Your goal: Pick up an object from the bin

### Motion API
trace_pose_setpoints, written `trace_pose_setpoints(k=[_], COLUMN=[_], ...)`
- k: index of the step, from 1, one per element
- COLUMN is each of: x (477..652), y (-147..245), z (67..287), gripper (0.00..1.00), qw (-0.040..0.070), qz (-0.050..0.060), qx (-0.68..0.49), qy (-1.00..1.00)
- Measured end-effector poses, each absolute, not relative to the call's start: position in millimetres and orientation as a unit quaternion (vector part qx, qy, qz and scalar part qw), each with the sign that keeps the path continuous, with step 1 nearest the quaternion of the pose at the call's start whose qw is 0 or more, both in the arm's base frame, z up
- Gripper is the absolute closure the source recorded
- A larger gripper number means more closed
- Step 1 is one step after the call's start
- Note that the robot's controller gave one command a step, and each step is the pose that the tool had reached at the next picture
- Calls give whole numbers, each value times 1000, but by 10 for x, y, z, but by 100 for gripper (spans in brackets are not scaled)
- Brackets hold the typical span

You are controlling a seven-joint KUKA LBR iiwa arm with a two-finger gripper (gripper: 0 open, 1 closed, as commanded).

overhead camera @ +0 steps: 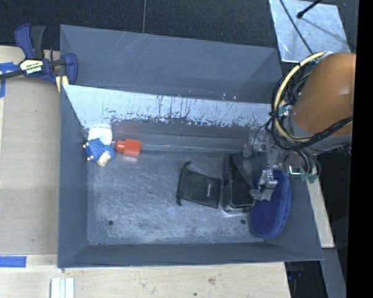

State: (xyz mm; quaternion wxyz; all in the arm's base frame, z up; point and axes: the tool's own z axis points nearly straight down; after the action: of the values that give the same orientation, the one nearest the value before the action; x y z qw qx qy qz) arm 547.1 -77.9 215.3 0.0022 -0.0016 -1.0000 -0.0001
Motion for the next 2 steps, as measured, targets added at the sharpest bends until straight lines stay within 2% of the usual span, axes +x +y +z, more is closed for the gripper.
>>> trace_pose_setpoints(k=[1, 2], x=[5710, 5748], y=[-223, -54], z=[657, 1014], gripper=[0, 0], qw=[1, -4], qz=[-1, 0], qx=[-31, 136], qy=[-1000, -991])
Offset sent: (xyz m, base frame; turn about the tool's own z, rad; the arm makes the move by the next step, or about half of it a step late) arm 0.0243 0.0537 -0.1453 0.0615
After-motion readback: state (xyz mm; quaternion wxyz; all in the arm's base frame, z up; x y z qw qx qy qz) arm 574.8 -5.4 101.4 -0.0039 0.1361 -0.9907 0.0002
